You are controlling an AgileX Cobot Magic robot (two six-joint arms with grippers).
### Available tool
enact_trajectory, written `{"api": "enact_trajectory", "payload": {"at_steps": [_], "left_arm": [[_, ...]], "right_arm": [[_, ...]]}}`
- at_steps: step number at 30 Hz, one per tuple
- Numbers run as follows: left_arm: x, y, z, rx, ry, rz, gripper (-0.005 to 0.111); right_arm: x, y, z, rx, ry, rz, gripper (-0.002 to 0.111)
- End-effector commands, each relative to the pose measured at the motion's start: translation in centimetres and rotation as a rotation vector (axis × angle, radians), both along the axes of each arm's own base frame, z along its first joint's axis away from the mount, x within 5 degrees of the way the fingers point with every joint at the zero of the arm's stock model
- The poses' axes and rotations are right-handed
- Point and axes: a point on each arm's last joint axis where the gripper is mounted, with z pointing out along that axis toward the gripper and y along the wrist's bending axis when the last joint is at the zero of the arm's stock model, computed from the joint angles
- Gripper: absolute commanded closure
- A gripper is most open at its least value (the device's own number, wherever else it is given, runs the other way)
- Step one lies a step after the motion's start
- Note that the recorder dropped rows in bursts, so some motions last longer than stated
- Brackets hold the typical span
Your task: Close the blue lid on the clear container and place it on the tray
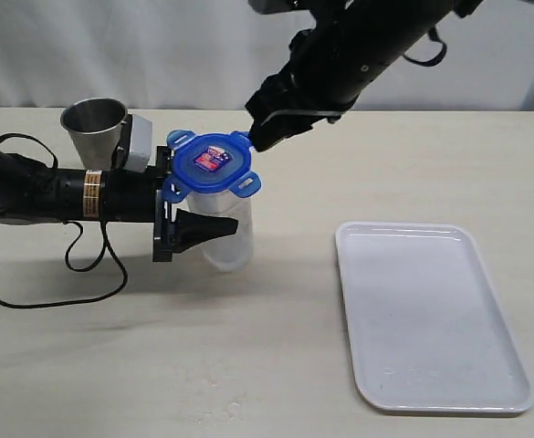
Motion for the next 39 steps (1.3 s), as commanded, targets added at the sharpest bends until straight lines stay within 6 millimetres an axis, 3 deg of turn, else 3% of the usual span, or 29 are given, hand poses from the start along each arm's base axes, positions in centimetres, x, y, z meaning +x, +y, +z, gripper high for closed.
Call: {"api": "enact_trajectory", "payload": {"at_steps": [1, 5, 11, 15, 20, 28, 39], "left_arm": [[0.0, 0.4, -1.0, 0.089, 0.061, 0.051, 0.107], [0.2, 0.6, -1.3, 0.121, 0.081, 0.081, 0.107], [0.1, 0.5, -1.4, 0.127, 0.080, 0.069, 0.107], [0.1, 0.5, -1.4, 0.127, 0.080, 0.069, 0.107], [0.1, 0.5, -1.4, 0.128, 0.077, 0.067, 0.107], [0.1, 0.5, -1.4, 0.136, 0.071, 0.069, 0.107], [0.1, 0.5, -1.4, 0.136, 0.071, 0.069, 0.107]], "right_arm": [[0.6, 1.8, 0.1, 0.060, -0.110, -0.030, 0.062], [1.1, 2.1, 1.0, 0.077, -0.122, -0.045, 0.062], [3.9, 3.0, -1.4, 0.018, -0.061, -0.063, 0.062], [4.9, 3.6, -1.9, -0.014, -0.021, -0.032, 0.062], [6.7, 3.4, -2.7, -0.103, -0.047, -0.111, 0.062], [6.2, 4.2, -4.3, -0.101, 0.044, 0.031, 0.062], [6.9, 2.8, -6.2, -0.148, 0.125, 0.004, 0.061]]}}
